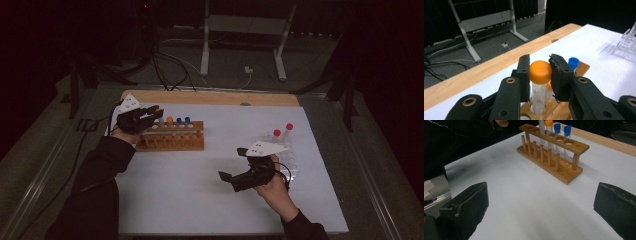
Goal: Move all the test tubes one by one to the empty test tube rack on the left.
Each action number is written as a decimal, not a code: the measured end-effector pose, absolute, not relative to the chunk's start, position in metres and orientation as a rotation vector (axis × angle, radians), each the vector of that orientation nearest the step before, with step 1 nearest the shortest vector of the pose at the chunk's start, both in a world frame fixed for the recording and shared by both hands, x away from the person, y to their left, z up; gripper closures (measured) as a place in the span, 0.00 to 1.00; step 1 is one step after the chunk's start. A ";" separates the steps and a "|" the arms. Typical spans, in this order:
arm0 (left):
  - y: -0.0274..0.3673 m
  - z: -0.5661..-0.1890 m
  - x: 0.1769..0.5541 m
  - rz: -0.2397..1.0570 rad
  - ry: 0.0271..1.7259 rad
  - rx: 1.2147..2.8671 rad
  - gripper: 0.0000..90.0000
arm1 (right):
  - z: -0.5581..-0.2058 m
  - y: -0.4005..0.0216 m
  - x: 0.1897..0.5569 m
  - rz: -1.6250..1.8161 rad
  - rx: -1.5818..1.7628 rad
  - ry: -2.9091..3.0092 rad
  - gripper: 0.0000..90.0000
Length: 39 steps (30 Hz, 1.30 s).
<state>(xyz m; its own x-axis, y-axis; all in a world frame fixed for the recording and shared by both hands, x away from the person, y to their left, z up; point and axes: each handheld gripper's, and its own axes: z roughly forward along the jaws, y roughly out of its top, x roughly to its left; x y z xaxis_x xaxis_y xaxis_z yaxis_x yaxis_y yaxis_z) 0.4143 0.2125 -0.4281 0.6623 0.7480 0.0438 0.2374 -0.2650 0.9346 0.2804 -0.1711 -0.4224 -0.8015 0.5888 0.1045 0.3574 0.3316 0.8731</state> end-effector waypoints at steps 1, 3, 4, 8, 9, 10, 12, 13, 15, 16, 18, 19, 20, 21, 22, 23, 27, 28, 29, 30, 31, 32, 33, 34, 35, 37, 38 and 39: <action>0.213 -0.430 0.415 0.598 0.787 1.823 0.80 | -0.423 -0.171 0.280 1.461 0.858 2.367 0.00; 0.213 -0.434 0.415 0.594 0.791 1.825 0.80 | -0.423 -0.171 0.280 1.463 0.859 2.368 0.00; 0.212 -0.435 0.415 0.590 0.794 1.828 0.80 | -0.423 -0.172 0.281 1.464 0.857 2.370 0.00; 0.210 -0.441 0.416 0.588 0.799 1.843 0.80 | -0.423 -0.172 0.281 1.466 0.859 2.372 0.00; 0.209 -0.442 0.417 0.585 0.800 1.846 0.80 | -0.423 -0.172 0.281 1.466 0.858 2.372 0.00; 0.209 -0.443 0.417 0.581 0.802 1.849 0.80 | -0.423 -0.172 0.281 1.469 0.858 2.371 0.00; 0.208 -0.446 0.418 0.579 0.807 1.856 0.80 | -0.423 -0.172 0.281 1.470 0.860 2.371 0.00; 0.208 -0.447 0.418 0.575 0.809 1.858 0.80 | -0.423 -0.173 0.281 1.474 0.861 2.369 0.00; 0.207 -0.450 0.419 0.573 0.813 1.863 0.80 | -0.423 -0.173 0.281 1.474 0.863 2.369 0.00; 0.207 -0.451 0.419 0.569 0.816 1.864 0.80 | -0.423 -0.173 0.281 1.476 0.863 2.368 0.00; 0.207 -0.452 0.420 0.566 0.817 1.873 0.80 | -0.422 -0.174 0.281 1.475 0.864 2.367 0.00; 0.207 -0.453 0.420 0.563 0.818 1.875 0.80 | -0.422 -0.174 0.281 1.479 0.866 2.365 0.00; 0.208 -0.453 0.420 0.558 0.820 1.874 0.80 | -0.422 -0.174 0.281 1.481 0.865 2.365 0.00; 0.208 -0.453 0.420 0.558 0.823 1.873 0.80 | -0.422 -0.174 0.281 1.479 0.864 2.364 0.00; 0.208 -0.453 0.420 0.556 0.825 1.871 0.80 | -0.422 -0.174 0.281 1.482 0.865 2.364 0.00; 0.208 -0.453 0.420 0.554 0.823 1.873 0.80 | -0.422 -0.175 0.281 1.483 0.866 2.365 0.00; 0.208 -0.451 0.421 0.545 0.829 1.888 0.80 | -0.422 -0.175 0.281 1.482 0.867 2.364 0.00; 0.208 -0.451 0.421 0.534 0.828 1.891 0.80 | -0.422 -0.175 0.281 1.484 0.867 2.364 0.00; 0.209 -0.450 0.421 0.536 0.830 1.895 0.79 | -0.422 -0.175 0.281 1.485 0.868 2.364 0.00; 0.209 -0.450 0.421 0.531 0.839 1.895 0.79 | -0.422 -0.175 0.282 1.485 0.868 2.364 0.00; 0.209 -0.449 0.421 0.513 0.836 1.892 0.76 | -0.422 -0.175 0.282 1.486 0.869 2.364 0.00; 0.210 -0.448 0.420 0.515 0.840 1.891 0.71 | -0.422 -0.175 0.282 1.488 0.871 2.363 0.00; 0.210 -0.447 0.419 0.521 0.843 1.890 0.66 | -0.422 -0.176 0.282 1.488 0.872 2.363 0.00; 0.211 -0.446 0.418 0.509 0.842 1.887 0.60 | -0.421 -0.176 0.282 1.489 0.872 2.362 0.00; 0.212 -0.445 0.417 0.521 0.845 1.885 0.56 | -0.421 -0.176 0.282 1.492 0.872 2.360 0.00; 0.214 -0.441 0.414 0.517 0.846 1.871 0.44 | -0.420 -0.177 0.282 1.495 0.871 2.357 0.00; 0.214 -0.439 0.413 0.529 0.849 1.867 0.38 | -0.420 -0.177 0.282 1.497 0.871 2.355 0.00; 0.215 -0.437 0.411 0.520 0.849 1.859 0.34 | -0.419 -0.178 0.282 1.497 0.870 2.353 0.00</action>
<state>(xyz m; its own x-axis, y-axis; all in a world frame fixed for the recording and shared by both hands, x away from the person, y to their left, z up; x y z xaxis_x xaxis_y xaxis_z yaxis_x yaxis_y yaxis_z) 0.4113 0.2154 -0.4374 0.6630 0.7485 -0.0170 0.3252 -0.2674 0.9070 0.2818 -0.1778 -0.4190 -0.8007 0.5858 0.1254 0.3619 0.3062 0.8805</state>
